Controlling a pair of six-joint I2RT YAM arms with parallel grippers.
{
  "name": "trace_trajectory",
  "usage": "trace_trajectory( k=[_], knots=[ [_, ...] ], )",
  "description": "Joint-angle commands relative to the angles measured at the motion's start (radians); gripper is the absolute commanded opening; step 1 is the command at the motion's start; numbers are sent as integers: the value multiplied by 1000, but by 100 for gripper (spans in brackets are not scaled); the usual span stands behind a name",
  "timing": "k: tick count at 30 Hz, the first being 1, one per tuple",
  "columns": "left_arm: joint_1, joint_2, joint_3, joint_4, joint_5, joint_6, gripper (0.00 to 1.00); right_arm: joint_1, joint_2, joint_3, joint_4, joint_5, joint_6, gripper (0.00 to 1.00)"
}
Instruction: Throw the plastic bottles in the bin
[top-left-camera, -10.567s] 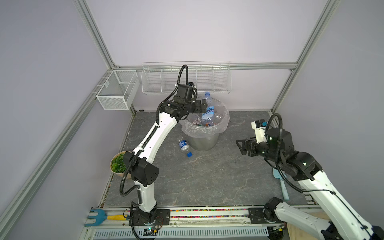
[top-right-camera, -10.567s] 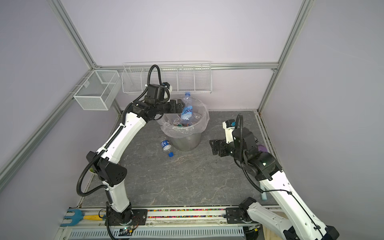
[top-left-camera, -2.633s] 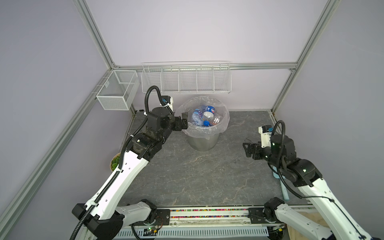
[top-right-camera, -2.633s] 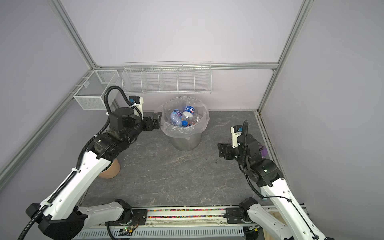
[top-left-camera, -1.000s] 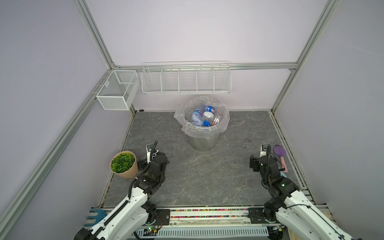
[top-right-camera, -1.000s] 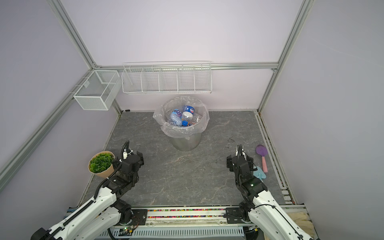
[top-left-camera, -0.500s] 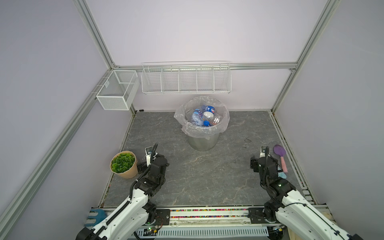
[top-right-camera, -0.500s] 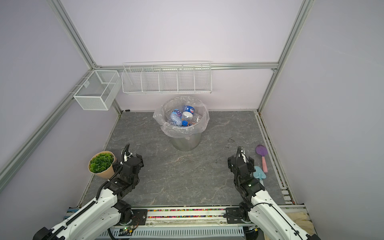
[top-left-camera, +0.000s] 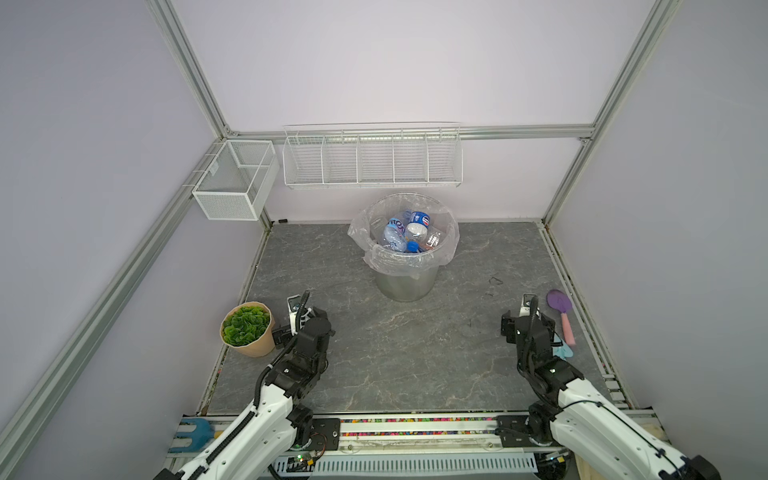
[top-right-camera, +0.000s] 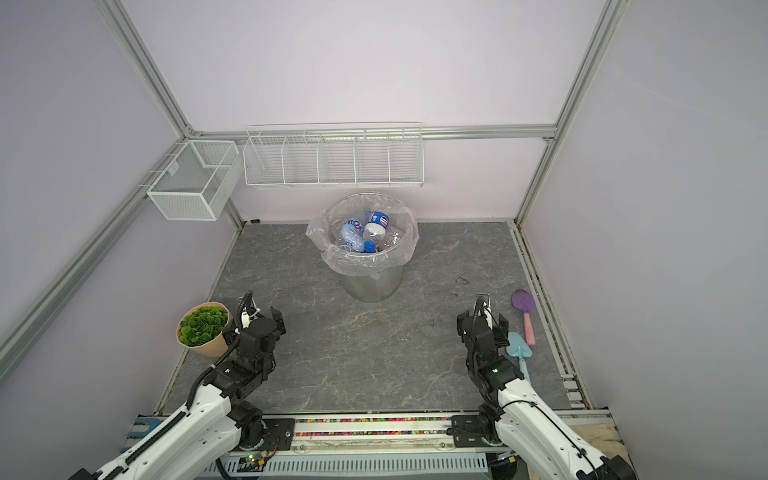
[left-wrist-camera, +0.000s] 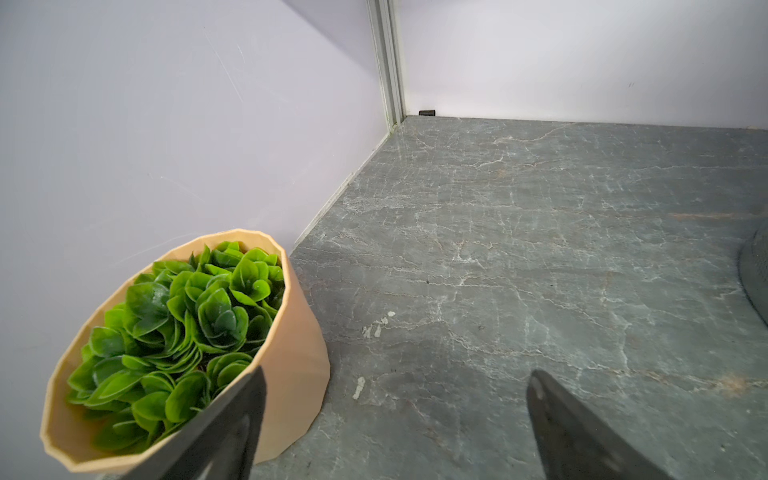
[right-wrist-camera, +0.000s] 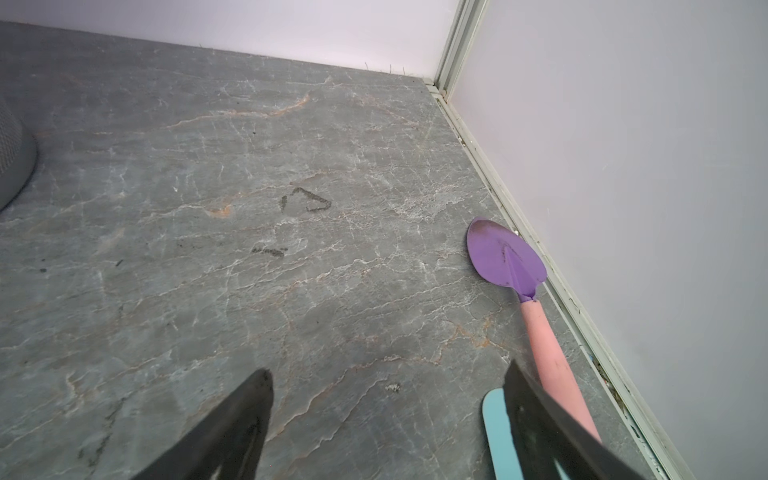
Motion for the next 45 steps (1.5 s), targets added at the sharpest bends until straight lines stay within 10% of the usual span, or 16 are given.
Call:
trace_trajectory(
  k=[1,45],
  knots=[
    [5,-17,-15,-15,-22,-17,94,-16,-40,-37,63,-6,-24,89],
    [137,322,-52,595,-104,141,99,-150,188,-169,706,-84,-95,89]
  ],
)
